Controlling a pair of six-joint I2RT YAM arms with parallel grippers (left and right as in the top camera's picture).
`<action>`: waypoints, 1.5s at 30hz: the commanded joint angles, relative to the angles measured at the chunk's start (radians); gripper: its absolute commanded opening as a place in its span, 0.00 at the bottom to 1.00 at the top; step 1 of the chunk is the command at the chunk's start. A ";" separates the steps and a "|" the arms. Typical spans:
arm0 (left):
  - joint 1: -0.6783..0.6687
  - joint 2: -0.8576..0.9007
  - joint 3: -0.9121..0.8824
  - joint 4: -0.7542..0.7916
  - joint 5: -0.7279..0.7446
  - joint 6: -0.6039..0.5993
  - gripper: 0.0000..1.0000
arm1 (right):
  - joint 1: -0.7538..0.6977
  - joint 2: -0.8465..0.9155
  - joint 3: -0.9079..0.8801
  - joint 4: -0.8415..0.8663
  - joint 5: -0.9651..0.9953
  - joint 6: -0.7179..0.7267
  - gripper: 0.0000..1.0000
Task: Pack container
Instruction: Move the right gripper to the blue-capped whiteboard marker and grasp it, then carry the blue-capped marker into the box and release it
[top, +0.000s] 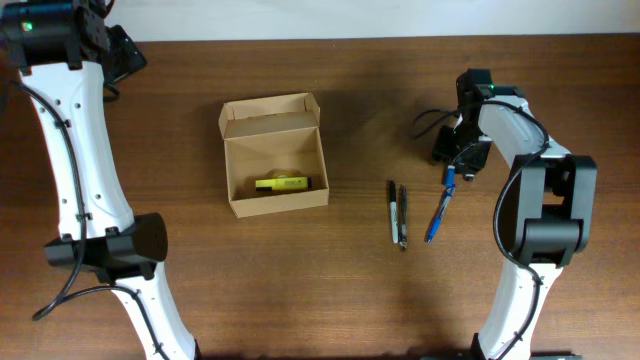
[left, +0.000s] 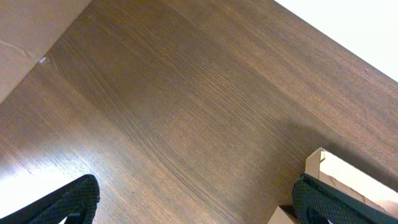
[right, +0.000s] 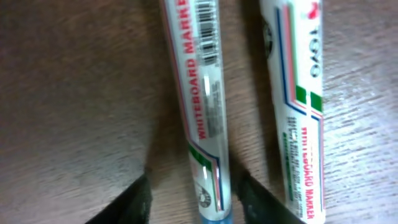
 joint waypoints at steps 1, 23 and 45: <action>0.005 -0.029 0.009 -0.003 -0.007 0.016 1.00 | 0.002 0.005 -0.024 0.010 -0.013 0.000 0.22; 0.005 -0.029 0.009 -0.003 -0.007 0.016 1.00 | 0.228 -0.259 0.453 -0.140 -0.209 -0.533 0.04; 0.005 -0.029 0.009 -0.003 -0.007 0.016 1.00 | 0.651 0.024 0.490 -0.169 -0.123 -1.369 0.04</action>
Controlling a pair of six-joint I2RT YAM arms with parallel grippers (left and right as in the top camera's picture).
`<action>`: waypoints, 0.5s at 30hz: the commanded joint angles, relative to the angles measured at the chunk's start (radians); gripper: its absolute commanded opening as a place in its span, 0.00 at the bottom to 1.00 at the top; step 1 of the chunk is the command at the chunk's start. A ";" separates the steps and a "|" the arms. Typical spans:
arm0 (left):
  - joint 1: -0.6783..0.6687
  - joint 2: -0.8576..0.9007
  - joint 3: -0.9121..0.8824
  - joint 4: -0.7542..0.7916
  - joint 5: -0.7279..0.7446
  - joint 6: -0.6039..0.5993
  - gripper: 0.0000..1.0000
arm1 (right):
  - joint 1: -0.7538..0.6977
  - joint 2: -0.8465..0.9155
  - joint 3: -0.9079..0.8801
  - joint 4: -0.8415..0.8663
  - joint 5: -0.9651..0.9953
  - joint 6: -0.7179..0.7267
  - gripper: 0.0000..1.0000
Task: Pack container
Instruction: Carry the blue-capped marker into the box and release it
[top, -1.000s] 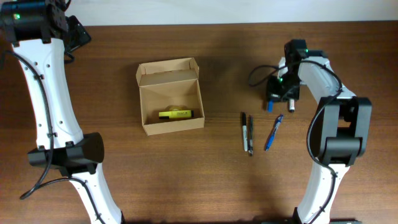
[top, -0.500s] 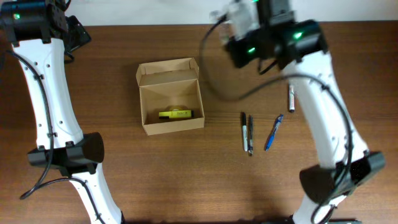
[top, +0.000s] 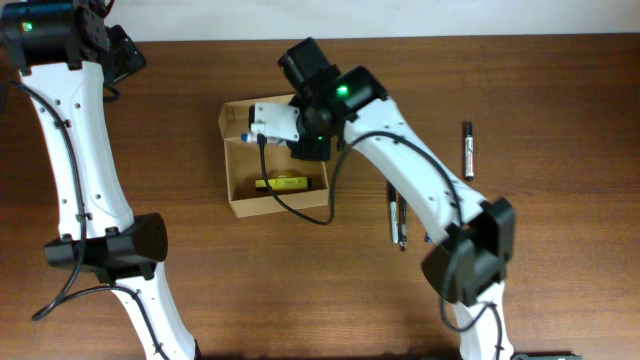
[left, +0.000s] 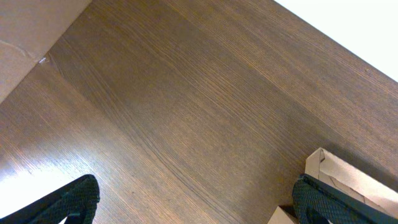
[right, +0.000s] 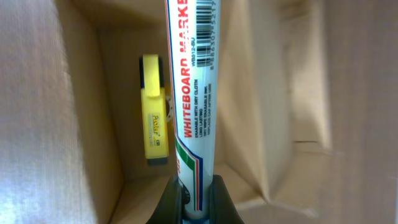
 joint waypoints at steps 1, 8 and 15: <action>0.004 -0.029 0.010 -0.003 -0.007 0.016 1.00 | 0.004 0.077 -0.009 -0.006 0.015 -0.050 0.04; 0.004 -0.029 0.010 -0.003 -0.007 0.016 1.00 | 0.039 0.190 -0.009 -0.015 0.016 -0.040 0.04; 0.004 -0.029 0.010 -0.003 -0.007 0.016 1.00 | 0.056 0.225 -0.009 0.030 0.073 0.074 0.06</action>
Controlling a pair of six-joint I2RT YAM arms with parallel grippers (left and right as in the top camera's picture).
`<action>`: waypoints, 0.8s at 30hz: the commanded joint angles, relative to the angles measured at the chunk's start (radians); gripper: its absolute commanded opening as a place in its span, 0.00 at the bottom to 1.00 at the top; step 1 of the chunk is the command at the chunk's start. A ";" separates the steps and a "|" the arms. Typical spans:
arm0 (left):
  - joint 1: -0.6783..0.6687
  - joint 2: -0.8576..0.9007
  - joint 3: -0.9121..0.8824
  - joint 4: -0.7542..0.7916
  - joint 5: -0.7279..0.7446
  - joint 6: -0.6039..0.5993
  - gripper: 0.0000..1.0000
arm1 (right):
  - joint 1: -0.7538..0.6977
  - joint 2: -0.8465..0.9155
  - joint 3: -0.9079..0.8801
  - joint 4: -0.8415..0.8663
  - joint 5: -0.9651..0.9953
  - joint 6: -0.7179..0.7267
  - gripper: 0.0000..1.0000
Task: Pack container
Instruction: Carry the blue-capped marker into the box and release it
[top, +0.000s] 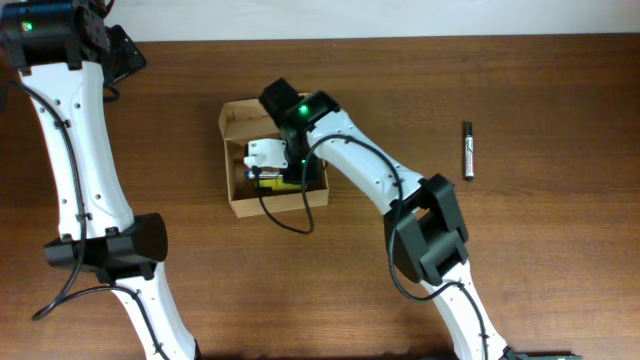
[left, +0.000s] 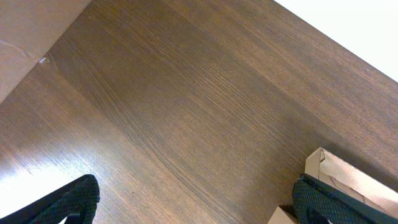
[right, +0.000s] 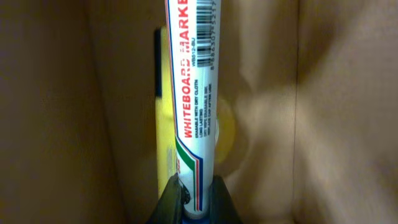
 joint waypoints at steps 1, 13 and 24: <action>0.004 -0.029 0.009 -0.003 -0.007 0.016 1.00 | 0.010 0.012 -0.006 0.011 0.038 0.077 0.06; 0.004 -0.029 0.009 -0.003 -0.007 0.016 1.00 | 0.011 -0.114 0.023 -0.033 0.116 0.286 0.52; 0.004 -0.029 0.009 -0.003 -0.007 0.016 1.00 | -0.099 -0.430 0.053 -0.044 0.116 0.816 0.40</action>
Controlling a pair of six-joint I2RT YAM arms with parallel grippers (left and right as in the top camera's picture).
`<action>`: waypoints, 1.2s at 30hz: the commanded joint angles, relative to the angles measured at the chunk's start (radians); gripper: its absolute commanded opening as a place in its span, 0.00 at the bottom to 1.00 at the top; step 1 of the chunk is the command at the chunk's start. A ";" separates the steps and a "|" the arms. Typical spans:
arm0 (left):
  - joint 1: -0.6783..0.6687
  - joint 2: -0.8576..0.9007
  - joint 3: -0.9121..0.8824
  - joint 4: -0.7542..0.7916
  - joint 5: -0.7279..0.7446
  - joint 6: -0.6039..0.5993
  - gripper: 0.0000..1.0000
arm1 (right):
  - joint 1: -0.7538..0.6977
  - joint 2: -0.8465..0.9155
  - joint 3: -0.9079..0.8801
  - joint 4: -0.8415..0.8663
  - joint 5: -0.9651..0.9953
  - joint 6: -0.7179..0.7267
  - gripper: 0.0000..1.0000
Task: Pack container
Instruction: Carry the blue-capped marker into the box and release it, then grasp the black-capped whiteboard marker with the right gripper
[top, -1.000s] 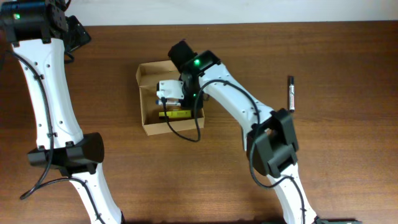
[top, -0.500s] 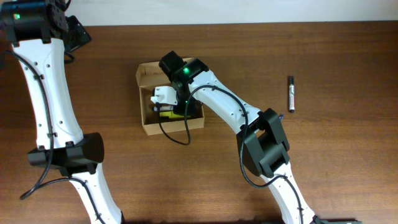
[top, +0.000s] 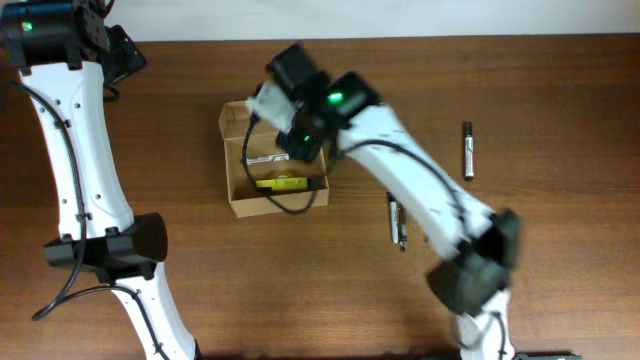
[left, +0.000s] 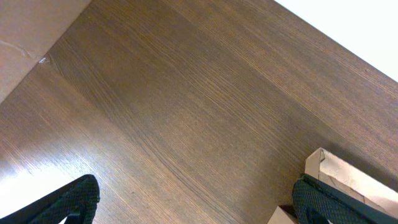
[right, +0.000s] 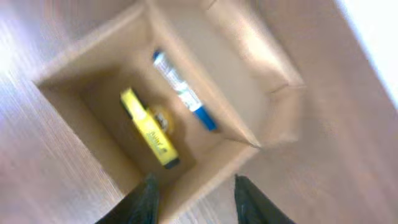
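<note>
The open cardboard box (top: 236, 205) (right: 62, 74) stands left of centre on the table. Inside it lie a yellow highlighter (top: 281, 183) (right: 149, 127) and a white whiteboard marker with a blue cap (right: 183, 92) (top: 262, 160). My right gripper (right: 196, 199) hangs open and empty above the box's near corner, and the right arm (top: 340, 100) reaches over the box's right side. My left gripper (left: 199, 202) is open over bare table at the far left, with a box corner (left: 336, 177) beside its right finger.
Two dark pens (top: 397, 216) lie side by side on the table right of the box. A black marker (top: 467, 150) lies further right. The left arm (top: 70, 120) stands along the left edge. The box's flaps (top: 268, 107) stand up at the back.
My right gripper was shut on the whiteboard marker low inside the box. Now it is open and higher up, and the marker lies on the box floor beside the highlighter.
My right gripper's fingers first flanked the blue-capped marker on the table at the right. Then it held the marker above the box, then deep inside the box over the highlighter. Now the marker rests there, released. The left arm stayed still throughout.
</note>
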 joint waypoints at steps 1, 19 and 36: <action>0.004 -0.029 0.010 -0.003 -0.007 0.016 1.00 | -0.115 -0.116 0.024 -0.031 0.009 0.302 0.40; 0.004 -0.029 0.010 -0.003 -0.007 0.016 1.00 | -0.732 0.047 -0.193 -0.124 -0.029 0.715 0.44; 0.004 -0.029 0.010 -0.003 -0.007 0.016 1.00 | -0.774 0.258 -0.245 -0.031 -0.001 0.430 0.45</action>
